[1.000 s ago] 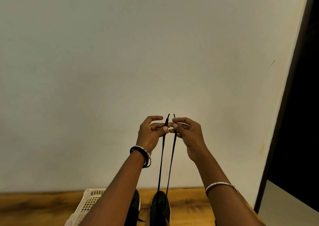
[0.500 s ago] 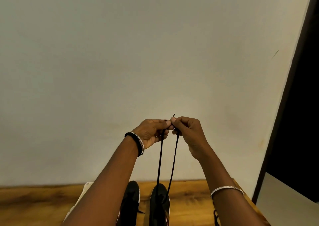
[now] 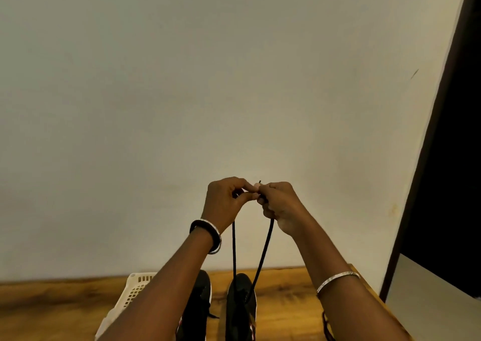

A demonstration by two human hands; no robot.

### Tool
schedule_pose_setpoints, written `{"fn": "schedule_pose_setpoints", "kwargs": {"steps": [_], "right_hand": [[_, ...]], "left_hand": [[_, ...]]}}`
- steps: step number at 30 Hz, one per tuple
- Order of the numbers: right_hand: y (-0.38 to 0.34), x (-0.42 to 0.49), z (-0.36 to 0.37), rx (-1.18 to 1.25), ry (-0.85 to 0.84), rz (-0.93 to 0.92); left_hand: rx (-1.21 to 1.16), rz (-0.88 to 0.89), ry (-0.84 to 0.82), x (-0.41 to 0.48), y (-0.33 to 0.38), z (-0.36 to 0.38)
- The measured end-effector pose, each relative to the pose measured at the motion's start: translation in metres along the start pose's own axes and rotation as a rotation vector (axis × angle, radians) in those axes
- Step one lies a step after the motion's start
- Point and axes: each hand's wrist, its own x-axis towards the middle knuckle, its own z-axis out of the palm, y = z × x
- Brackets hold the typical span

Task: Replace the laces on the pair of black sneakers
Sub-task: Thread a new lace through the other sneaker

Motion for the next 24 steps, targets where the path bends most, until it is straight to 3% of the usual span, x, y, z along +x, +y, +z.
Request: {"fn": "schedule_pose_setpoints", "kwargs": {"steps": [5, 7, 10, 13, 18, 21, 24], "right_hand": [[-0.002, 0.002, -0.003, -0.011, -0.041, 0.103], [0.000, 0.002, -0.006, -0.010, -0.067, 0.071], [0.005, -0.001, -0.017, -0.141, -0.157, -0.053], [0.007, -0.004, -0.022, -0.421, -0.173, -0.172], [0.009, -0.002, -0.010, -0.651, -0.141, -0.360], [0.013, -0.001, -0.012, -0.483, -0.154, -0.358], [0.014, -0.001, -0.017, -0.011, -0.221, -0.218]], "left_hand": [[0.553, 0.540, -0.142, 0.006, -0.014, -0.003], [0.701, 0.557, -0.185, 0.010, -0.018, 0.000], [0.699, 0.326, -0.272, 0.016, -0.017, -0.003], [0.495, -0.007, -0.328, 0.020, -0.014, -0.010], [0.015, -0.275, -0.268, 0.019, -0.015, -0.018], [-0.318, -0.433, -0.234, 0.019, -0.013, -0.023], [-0.681, -0.596, -0.204, 0.017, -0.014, -0.024]]}}
